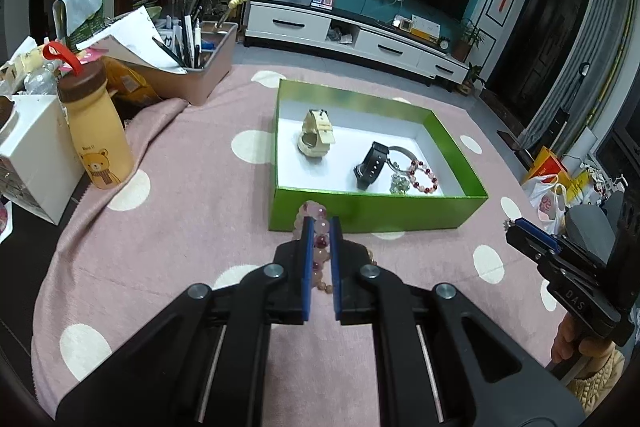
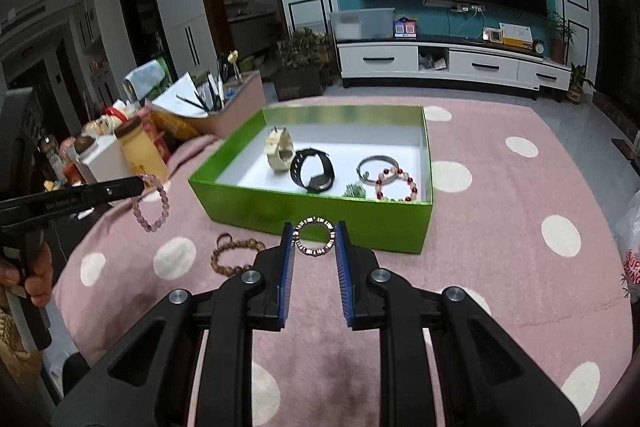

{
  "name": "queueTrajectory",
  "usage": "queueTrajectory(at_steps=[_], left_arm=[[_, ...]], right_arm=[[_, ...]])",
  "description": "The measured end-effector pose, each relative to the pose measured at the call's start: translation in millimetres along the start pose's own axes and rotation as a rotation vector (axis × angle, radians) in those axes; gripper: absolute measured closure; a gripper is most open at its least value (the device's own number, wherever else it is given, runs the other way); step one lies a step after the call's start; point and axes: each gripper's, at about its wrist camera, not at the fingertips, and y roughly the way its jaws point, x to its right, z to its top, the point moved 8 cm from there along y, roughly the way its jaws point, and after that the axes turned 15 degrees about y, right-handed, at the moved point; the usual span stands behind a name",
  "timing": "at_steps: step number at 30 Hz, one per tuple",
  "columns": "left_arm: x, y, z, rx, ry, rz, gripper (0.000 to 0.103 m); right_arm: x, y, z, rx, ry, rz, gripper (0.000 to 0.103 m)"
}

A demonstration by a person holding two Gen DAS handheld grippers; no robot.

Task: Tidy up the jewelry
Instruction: 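Carry the pink bracelet and rhinestone ring with both tools into the green box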

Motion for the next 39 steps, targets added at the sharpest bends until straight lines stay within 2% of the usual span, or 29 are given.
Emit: queueTrajectory(at_steps=[10, 22, 31, 39], left_arm=[[3, -1, 25, 0.02, 0.019, 0.031, 0.096], [24, 9, 58, 0.04, 0.073, 0.033, 0.096], [31, 35, 87, 0.028, 0.09, 0.026, 0.096], [20, 76, 99, -0.034, 0.076, 0.03, 0.096]], right_arm=[[-3, -1, 11, 0.027, 0.006, 0.028, 0.083], [6, 0, 36, 0.072, 0.024, 0.033, 0.083], [19, 9, 67, 0.081, 0.038, 0.028, 0.083], [32, 41, 81, 0.029, 0.057, 0.018, 0.083]])
